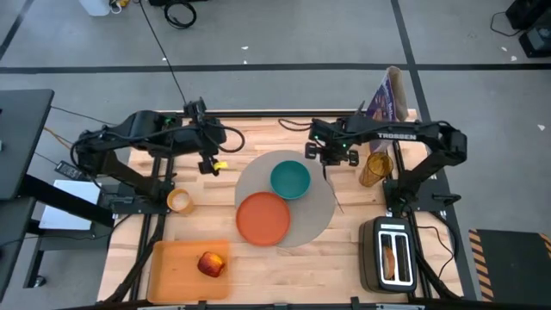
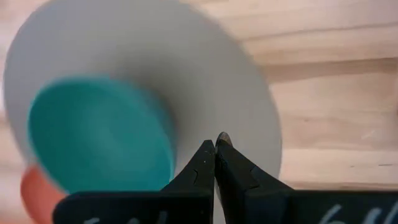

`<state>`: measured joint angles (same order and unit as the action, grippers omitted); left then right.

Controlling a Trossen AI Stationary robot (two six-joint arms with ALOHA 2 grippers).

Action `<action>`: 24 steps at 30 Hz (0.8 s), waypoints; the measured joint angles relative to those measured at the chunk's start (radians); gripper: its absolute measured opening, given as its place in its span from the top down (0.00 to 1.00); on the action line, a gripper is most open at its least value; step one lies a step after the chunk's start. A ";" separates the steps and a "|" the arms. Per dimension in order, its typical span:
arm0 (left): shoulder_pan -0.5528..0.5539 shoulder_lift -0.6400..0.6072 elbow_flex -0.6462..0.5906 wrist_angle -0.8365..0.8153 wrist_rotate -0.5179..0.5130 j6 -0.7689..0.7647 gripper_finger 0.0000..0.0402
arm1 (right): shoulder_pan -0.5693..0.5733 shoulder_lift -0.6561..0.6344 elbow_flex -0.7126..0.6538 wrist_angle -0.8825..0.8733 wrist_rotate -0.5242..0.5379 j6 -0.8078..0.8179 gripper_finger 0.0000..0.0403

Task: Arrange a breakfast setting
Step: Put the spoon on the placemat right of the bowl

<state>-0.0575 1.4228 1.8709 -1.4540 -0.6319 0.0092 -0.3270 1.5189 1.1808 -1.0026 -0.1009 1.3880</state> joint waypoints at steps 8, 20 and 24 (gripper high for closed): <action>0.058 -0.009 -0.001 0.070 0.049 0.153 0.63 | -0.070 0.071 -0.016 0.040 -0.069 0.162 0.98; 0.123 -0.038 0.000 0.088 0.227 0.265 0.63 | -0.023 0.212 -0.016 0.035 -0.013 0.447 0.96; 0.122 -0.054 0.000 0.091 0.278 0.271 0.63 | -0.026 0.215 -0.016 0.034 0.018 0.472 0.90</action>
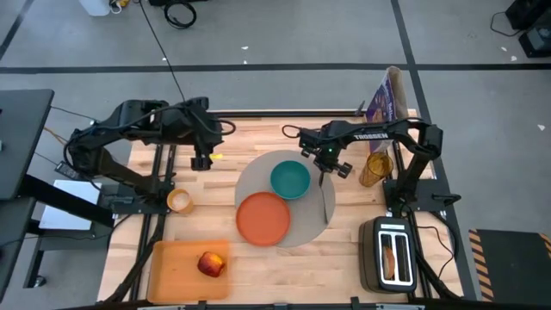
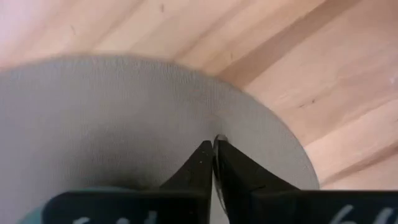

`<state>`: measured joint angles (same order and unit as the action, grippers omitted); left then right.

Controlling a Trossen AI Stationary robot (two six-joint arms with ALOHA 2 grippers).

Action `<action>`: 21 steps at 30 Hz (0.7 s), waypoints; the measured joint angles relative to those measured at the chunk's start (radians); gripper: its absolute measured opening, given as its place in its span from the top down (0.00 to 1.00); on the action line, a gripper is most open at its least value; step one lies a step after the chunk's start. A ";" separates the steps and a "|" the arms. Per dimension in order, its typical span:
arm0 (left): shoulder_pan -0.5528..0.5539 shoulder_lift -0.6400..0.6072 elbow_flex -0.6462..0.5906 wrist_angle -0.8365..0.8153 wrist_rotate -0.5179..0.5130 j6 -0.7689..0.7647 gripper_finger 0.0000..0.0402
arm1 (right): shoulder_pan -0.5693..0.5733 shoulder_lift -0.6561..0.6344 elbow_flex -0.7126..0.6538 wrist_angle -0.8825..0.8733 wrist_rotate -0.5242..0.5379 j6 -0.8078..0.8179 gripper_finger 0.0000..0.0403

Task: Arrange a breakfast setting
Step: Put the spoon on the placemat right of the bowl, then pour the cereal from the cereal box into the blue bowl

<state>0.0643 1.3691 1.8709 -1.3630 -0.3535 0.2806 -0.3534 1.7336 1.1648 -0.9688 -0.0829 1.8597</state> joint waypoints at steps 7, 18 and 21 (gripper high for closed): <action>0.000 -0.019 0.000 0.003 0.009 0.019 0.63 | -0.010 0.000 0.000 -0.018 0.043 0.021 0.80; 0.000 -0.027 0.000 0.058 0.185 0.019 0.63 | -0.009 -0.214 0.000 -0.122 0.121 -0.435 0.73; 0.000 -0.027 0.000 0.135 0.238 0.019 0.63 | 0.013 -0.330 0.038 -0.127 0.196 -0.506 0.73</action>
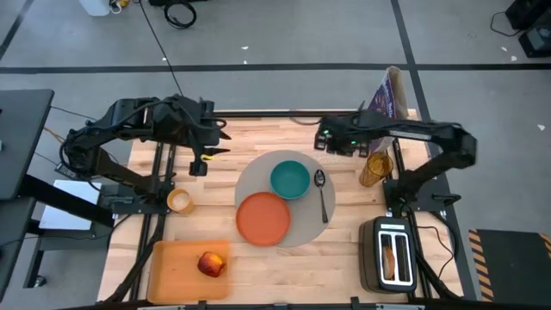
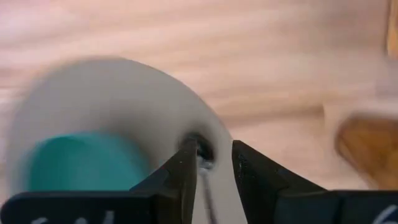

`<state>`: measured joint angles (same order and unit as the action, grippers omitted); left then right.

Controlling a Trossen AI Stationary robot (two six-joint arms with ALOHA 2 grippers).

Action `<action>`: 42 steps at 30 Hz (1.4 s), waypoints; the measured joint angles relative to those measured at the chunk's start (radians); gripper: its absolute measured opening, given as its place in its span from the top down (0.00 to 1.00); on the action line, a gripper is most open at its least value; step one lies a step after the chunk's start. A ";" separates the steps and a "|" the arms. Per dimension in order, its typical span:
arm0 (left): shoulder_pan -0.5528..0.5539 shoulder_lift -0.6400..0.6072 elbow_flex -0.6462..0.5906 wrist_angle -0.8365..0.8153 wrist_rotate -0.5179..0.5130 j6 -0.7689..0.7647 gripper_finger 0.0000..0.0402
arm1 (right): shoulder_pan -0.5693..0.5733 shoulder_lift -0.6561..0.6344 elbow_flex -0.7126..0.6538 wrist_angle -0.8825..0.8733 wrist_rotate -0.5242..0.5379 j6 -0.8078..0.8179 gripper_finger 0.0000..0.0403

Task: Arrange a breakfast setting
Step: Pour the cereal from the cereal box into the blue bowl

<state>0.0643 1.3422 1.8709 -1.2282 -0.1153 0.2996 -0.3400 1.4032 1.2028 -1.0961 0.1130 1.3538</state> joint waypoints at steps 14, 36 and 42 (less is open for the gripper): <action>0.013 0.026 -0.001 0.335 0.089 0.087 0.63 | 0.077 -0.170 0.448 -0.242 0.516 -0.394 0.79; 0.060 0.353 0.000 1.131 0.133 -0.166 0.63 | -0.103 -0.526 0.224 -0.475 0.495 -0.577 0.13; 0.092 0.362 0.000 1.187 0.134 -0.217 0.63 | -0.103 -0.577 0.030 -0.440 0.476 -0.504 0.13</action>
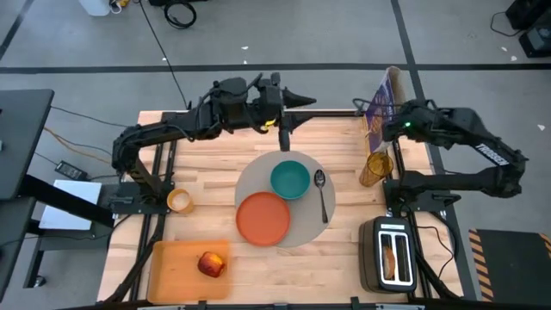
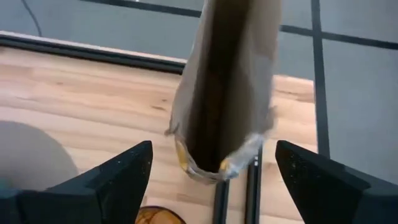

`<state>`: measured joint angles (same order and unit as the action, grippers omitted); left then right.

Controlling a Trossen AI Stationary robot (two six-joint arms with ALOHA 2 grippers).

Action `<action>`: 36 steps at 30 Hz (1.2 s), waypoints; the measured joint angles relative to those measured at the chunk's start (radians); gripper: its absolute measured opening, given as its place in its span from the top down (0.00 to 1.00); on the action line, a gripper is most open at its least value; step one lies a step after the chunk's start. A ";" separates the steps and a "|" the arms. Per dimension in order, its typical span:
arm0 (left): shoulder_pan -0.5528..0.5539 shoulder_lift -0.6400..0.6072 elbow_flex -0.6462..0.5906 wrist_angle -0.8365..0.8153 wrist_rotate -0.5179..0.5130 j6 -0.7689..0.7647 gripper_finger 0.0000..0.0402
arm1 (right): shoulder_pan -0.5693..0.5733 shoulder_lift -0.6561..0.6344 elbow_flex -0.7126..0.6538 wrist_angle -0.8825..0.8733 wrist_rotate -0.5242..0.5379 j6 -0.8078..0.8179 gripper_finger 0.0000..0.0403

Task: Arrange a breakfast setting
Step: Pour the cereal from the cereal box into the blue bowl

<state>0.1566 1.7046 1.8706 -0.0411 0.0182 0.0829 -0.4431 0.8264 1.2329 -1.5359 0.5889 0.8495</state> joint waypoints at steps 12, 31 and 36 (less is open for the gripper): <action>0.199 -0.195 0.000 -0.378 0.290 -0.023 0.63 | -0.039 0.016 -0.277 0.282 0.111 0.063 0.16; 0.360 -0.309 -0.115 -0.646 0.563 0.134 0.63 | -0.059 0.014 -0.326 0.531 0.241 -0.182 0.94; 0.364 -0.314 -0.224 -0.582 0.554 0.124 0.63 | -0.059 0.013 -0.326 0.541 0.261 -0.202 0.97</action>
<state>0.5209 1.3906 1.6464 -0.6232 0.5723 0.2068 -0.5022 0.8391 0.9070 -0.9954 0.8498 0.6470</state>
